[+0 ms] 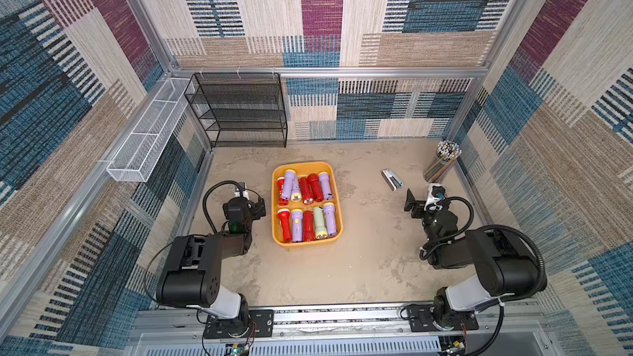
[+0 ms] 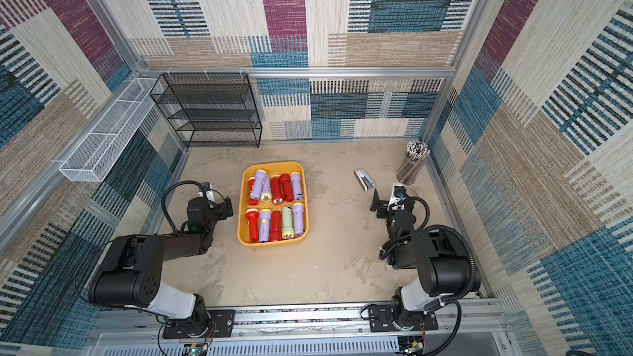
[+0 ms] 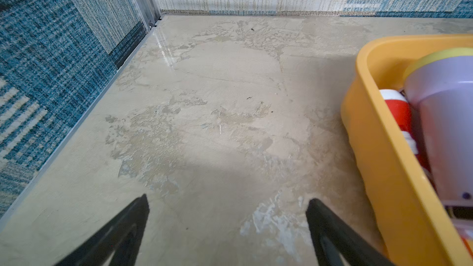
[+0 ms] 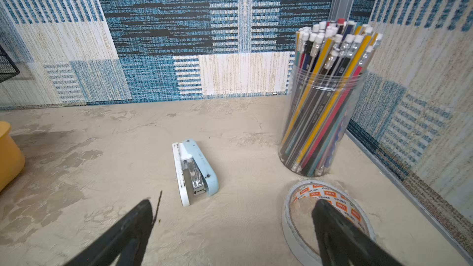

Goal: Put the flashlights into the storage boxes
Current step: Reset both arms

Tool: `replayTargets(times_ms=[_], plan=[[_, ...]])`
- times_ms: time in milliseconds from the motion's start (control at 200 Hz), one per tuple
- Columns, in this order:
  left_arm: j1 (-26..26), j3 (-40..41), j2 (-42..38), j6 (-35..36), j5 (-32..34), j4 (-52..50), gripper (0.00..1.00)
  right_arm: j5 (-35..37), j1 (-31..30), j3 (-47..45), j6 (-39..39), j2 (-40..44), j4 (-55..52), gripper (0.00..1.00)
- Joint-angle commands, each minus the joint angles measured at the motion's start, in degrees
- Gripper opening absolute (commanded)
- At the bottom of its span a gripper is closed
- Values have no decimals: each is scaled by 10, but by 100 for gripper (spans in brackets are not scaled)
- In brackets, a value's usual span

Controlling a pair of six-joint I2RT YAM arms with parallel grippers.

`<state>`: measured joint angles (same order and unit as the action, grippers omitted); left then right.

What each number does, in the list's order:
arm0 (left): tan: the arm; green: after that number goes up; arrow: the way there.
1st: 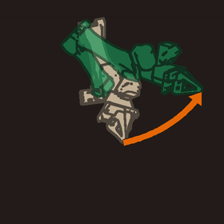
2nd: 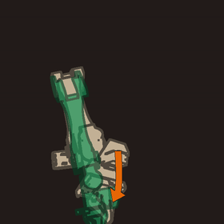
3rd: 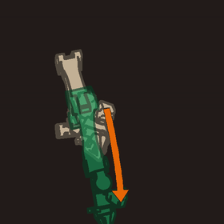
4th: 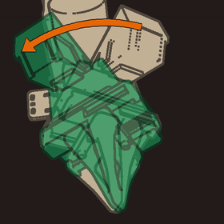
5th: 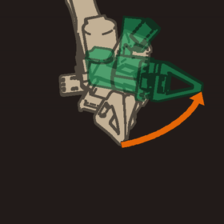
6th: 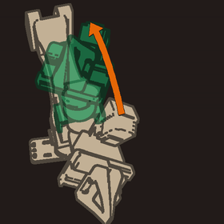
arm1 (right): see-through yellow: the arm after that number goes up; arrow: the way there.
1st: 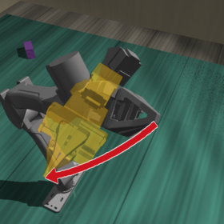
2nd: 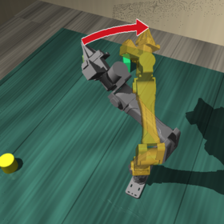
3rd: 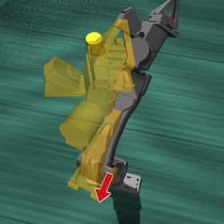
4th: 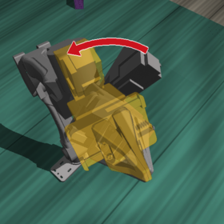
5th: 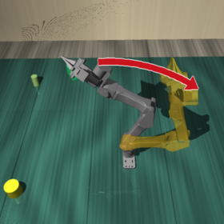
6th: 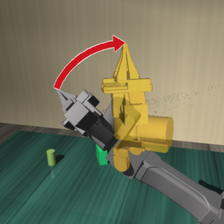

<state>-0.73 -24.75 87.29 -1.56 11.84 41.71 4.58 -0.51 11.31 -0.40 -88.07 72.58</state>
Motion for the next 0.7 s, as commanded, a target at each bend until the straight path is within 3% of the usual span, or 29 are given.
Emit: replayTargets(times_ms=[0,696], plan=[[1,-1,-1,-4,1,19,99,-1,0,0,2,1,23,100],[1,-1,-1,-4,1,19,99,-5,1,7,4,-2,14,100]])
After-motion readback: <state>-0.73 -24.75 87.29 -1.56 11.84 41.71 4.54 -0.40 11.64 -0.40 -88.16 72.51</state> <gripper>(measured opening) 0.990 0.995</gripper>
